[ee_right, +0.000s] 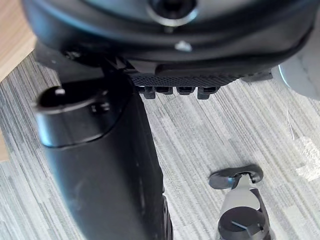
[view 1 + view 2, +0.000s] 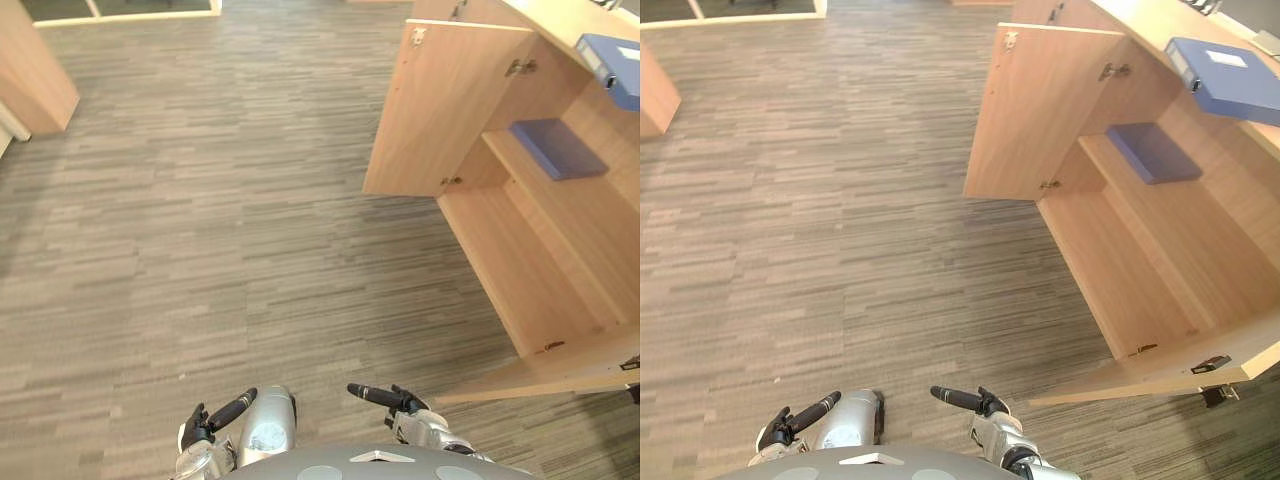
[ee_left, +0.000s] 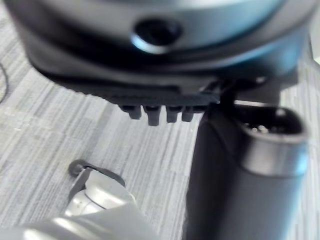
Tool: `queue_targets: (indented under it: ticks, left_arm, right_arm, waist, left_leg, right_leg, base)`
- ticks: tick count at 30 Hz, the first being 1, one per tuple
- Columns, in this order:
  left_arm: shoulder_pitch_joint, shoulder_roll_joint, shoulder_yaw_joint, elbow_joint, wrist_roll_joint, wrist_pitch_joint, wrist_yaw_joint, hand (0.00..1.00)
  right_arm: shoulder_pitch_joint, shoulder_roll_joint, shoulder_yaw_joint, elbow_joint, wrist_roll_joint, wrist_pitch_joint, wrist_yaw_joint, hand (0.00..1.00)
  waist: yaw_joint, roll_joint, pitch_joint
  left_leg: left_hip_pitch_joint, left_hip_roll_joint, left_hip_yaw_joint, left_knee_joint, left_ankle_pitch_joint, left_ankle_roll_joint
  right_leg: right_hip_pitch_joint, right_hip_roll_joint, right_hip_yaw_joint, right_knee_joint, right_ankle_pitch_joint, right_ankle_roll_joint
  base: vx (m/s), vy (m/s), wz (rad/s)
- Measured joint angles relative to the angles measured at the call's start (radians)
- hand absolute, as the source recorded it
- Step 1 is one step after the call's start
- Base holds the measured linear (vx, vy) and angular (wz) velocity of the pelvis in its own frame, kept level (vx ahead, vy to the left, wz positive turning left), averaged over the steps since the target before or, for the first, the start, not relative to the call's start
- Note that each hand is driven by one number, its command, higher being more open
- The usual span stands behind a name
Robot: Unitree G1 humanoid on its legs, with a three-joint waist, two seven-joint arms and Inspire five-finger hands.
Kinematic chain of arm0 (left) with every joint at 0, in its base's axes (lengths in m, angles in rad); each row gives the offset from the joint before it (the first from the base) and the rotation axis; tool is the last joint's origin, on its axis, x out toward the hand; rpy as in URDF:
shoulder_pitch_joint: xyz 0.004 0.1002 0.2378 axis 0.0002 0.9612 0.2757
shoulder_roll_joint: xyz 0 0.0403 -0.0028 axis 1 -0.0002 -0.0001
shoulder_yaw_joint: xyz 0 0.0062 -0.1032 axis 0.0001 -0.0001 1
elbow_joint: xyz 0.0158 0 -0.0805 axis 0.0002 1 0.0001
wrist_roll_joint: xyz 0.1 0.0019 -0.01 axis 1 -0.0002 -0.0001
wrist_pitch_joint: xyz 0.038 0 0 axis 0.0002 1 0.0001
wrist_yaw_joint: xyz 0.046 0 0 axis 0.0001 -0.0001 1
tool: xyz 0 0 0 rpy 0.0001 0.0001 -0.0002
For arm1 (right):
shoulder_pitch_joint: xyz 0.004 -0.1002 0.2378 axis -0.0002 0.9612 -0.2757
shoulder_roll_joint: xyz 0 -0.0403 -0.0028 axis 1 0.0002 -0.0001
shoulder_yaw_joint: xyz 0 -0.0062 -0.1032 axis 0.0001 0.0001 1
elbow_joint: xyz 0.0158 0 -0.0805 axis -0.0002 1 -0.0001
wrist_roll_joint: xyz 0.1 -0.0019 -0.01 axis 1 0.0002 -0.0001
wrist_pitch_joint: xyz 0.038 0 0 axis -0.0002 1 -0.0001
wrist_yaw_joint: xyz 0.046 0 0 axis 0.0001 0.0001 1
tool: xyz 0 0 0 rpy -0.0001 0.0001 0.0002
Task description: Walk over to the cabinet, pick up the folder, carry it to the office cabinet, place the folder inside the office cabinet, then close the office cabinet door
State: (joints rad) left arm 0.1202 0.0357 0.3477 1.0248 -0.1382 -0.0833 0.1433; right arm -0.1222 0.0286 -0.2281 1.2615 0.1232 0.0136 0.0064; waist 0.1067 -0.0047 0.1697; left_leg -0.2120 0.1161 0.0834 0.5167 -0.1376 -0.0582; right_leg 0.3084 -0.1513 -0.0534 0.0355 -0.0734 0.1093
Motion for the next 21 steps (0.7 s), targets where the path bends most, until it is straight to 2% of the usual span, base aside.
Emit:
queue_targets:
  ticks: [1, 2, 4, 6, 7, 8, 9, 10, 11, 12, 14, 15, 16, 20, 21]
  left_arm:
    - [0.0, 0.0, -0.009, 0.0, 0.013, 0.0, 0.001, 1.0]
    - [-0.002, 0.0, -0.036, 0.0, 0.032, 0.0, 0.002, 1.0]
    - [-0.005, 0.0, -0.079, -0.006, 0.048, -0.002, -0.003, 1.0]
    - [-0.007, -0.008, -0.125, -0.005, 0.088, -0.001, -0.009, 1.0]
    - [-0.002, -0.007, -0.133, -0.006, 0.1, -0.001, -0.01, 1.0]
    - [0.007, 0.001, -0.145, -0.008, 0.108, -0.002, -0.014, 1.0]
    - [0.013, 0.012, -0.159, -0.004, 0.111, 0.0, -0.016, 1.0]
    - [0.025, 0.013, -0.168, -0.004, 0.112, 0.0, -0.016, 1.0]
    - [0.036, 0.02, -0.177, -0.004, 0.116, 0.0, -0.017, 1.0]
    - [0.051, 0.027, -0.183, 0.0, 0.12, 0.0, -0.018, 1.0]
    - [0.055, 0.029, -0.19, 0.017, 0.12, 0.001, -0.02, 1.0]
    - [0.055, 0.027, -0.19, 0.03, 0.12, 0.002, -0.023, 1.0]
    - [0.052, 0.027, -0.187, 0.035, 0.12, 0.003, -0.027, 1.0]
    - [0.044, 0.019, -0.162, 0.042, 0.12, 0.003, -0.023, 1.0]
    - [0.044, 0.016, -0.143, 0.046, 0.12, 0.004, -0.022, 1.0]
  right_arm:
    - [0.003, -0.003, -0.003, 0.0, -0.001, 0.0, -0.001, 1.0]
    - [0.014, -0.013, -0.023, -0.002, -0.001, 0.0, -0.003, 1.0]
    - [0.03, -0.031, -0.054, -0.018, -0.001, 0.001, -0.008, 1.0]
    - [0.047, -0.084, -0.1, -0.031, -0.001, 0.005, -0.015, 1.0]
    - [0.05, -0.094, -0.115, -0.04, 0.003, 0.005, -0.014, 1.0]
    - [0.052, -0.099, -0.124, -0.057, 0.001, -0.002, -0.013, 1.0]
    - [0.06, -0.105, -0.135, -0.085, -0.001, -0.006, -0.012, 1.0]
    - [0.061, -0.111, -0.136, -0.09, -0.002, -0.007, -0.013, 1.0]
    - [0.059, -0.113, -0.136, -0.099, -0.002, -0.008, -0.014, 1.0]
    - [0.051, -0.111, -0.135, -0.097, -0.002, -0.008, -0.015, 1.0]
    - [0.046, -0.106, -0.136, -0.094, -0.001, -0.009, -0.016, 1.0]
    - [0.036, -0.101, -0.136, -0.095, -0.001, -0.013, -0.015, 1.0]
    - [0.022, -0.097, -0.14, -0.095, -0.001, -0.014, -0.014, 1.0]
    - [-0.007, -0.072, -0.161, -0.099, 0.001, -0.024, -0.018, 1.0]
    - [-0.015, -0.064, -0.162, -0.1, 0.001, -0.025, -0.019, 1.0]
  waist:
    - [-0.002, 0.008, -0.005]
    - [-0.003, 0.026, -0.022]
    - [-0.006, 0.045, -0.05]
    - [-0.018, 0.078, -0.062]
    - [-0.023, 0.073, -0.06]
    - [-0.029, 0.068, -0.057]
    - [-0.04, 0.046, -0.05]
    - [-0.047, 0.051, -0.047]
    - [-0.057, 0.049, -0.048]
    - [-0.058, 0.057, -0.048]
    - [-0.056, 0.062, -0.048]
    - [-0.057, 0.062, -0.035]
    - [-0.057, 0.064, -0.014]
    - [-0.056, 0.063, 0.0]
    - [-0.054, 0.062, 0.008]
  left_leg:
    - [0.011, 0.0, -0.001, -0.008, 0.0, 0.0]
    - [0.031, -0.007, -0.004, -0.039, -0.001, 0.0]
    - [0.063, -0.039, -0.012, -0.115, -0.014, 0.015]
    - [0.131, -0.094, -0.002, -0.213, -0.025, 0.06]
    - [0.154, -0.115, 0.008, -0.241, -0.024, 0.07]
    - [0.197, -0.153, 0.023, -0.28, -0.027, 0.085]
    - [0.267, -0.207, 0.047, -0.329, -0.028, 0.102]
    - [0.29, -0.22, 0.052, -0.346, -0.028, 0.11]
    - [0.327, -0.229, 0.054, -0.37, -0.023, 0.126]
    - [0.378, -0.226, 0.053, -0.409, -0.009, 0.147]
    - [0.406, -0.214, 0.059, -0.426, -0.004, 0.152]
    - [0.42, -0.204, 0.066, -0.434, -0.003, 0.152]
    - [0.431, -0.193, 0.076, -0.435, -0.003, 0.151]
    - [0.437, -0.143, 0.102, -0.482, -0.018, 0.122]
    - [0.446, -0.121, 0.119, -0.487, -0.029, 0.101]
  right_leg:
    - [0.0, -0.004, 0.005, -0.005, 0.024, 0.011]
    - [-0.014, -0.015, 0.007, -0.003, 0.064, 0.026]
    - [-0.052, -0.042, 0.009, 0.039, 0.08, 0.039]
    - [-0.151, -0.099, 0.028, 0.236, 0.066, 0.034]
    - [-0.189, -0.12, 0.032, 0.321, 0.058, 0.022]
    - [-0.245, -0.162, 0.025, 0.454, 0.051, -0.014]
    - [-0.31, -0.247, -0.021, 0.64, 0.086, -0.139]
    - [-0.331, -0.278, -0.05, 0.705, 0.093, -0.177]
    - [-0.357, -0.305, -0.095, 0.801, 0.07, -0.194]
    - [-0.373, -0.292, -0.18, 0.873, 0.002, -0.153]
    - [-0.385, -0.254, -0.266, 0.861, -0.076, -0.102]
    - [-0.399, -0.222, -0.337, 0.828, -0.127, -0.083]
    - [-0.409, -0.192, -0.389, 0.772, -0.148, -0.08]
    - [-0.492, -0.106, -0.491, 0.515, -0.133, -0.072]
    - [-0.507, -0.08, -0.522, 0.41, -0.098, -0.066]
  base:
    - [0.13, 0.138, -0.6]
    - [0.11, 0.161, -0.48]
    - [0.1, 0.169, -0.35]
    - [0.08, 0.22, -0.24]
    - [0.07, 0.261, -0.21]
    - [0.09, 0.318, -0.23]
    - [0.1, 0.307, -0.19]
    - [0.14, 0.286, -0.1]
    - [0.17, 0.177, -0.01]
    - [0.18, 0.149, -0.02]
    - [0.18, 0.06, -0.1]
    - [0.18, 0.012, -0.2]
    - [0.13, -0.009, -0.21]
    - [0.13, -0.067, -0.24]
    - [0.13, -0.075, -0.35]
